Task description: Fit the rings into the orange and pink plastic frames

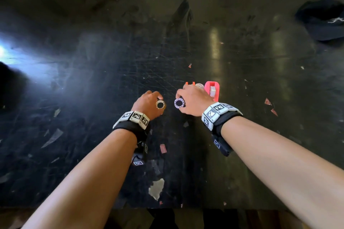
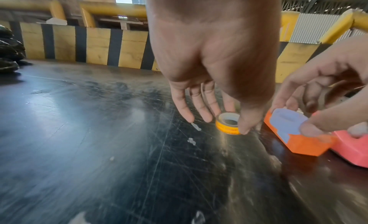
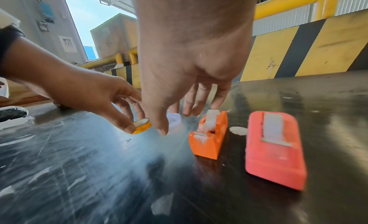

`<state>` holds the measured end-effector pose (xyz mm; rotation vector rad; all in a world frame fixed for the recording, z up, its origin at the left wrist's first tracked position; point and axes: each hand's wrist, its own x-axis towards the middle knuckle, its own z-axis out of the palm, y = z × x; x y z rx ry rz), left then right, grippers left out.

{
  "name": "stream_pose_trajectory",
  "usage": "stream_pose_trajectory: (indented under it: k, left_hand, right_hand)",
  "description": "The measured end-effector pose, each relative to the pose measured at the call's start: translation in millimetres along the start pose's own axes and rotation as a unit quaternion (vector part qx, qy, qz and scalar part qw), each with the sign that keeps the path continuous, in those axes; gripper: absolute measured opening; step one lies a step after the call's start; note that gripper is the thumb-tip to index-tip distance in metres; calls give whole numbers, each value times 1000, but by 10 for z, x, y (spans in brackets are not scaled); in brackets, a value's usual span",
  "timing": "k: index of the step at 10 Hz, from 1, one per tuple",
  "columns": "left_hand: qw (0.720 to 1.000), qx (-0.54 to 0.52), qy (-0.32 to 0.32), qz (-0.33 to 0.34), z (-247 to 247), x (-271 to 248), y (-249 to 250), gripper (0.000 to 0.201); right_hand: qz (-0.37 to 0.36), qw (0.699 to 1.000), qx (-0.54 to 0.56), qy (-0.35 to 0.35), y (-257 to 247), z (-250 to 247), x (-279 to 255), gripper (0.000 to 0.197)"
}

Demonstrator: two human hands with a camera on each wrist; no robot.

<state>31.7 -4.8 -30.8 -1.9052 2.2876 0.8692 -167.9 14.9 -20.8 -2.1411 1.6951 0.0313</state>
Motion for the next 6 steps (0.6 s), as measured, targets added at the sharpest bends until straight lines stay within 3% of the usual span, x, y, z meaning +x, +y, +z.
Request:
stream_pose_trajectory:
  k: [3, 6]
  left_hand:
    - [999, -1, 33, -23, 40, 354, -244, 45]
    - [999, -9, 27, -38, 123, 480, -299, 53]
  right_hand:
    - [33, 991, -123, 34, -157, 219, 459, 41]
    - [53, 986, -152, 55, -142, 321, 552, 42]
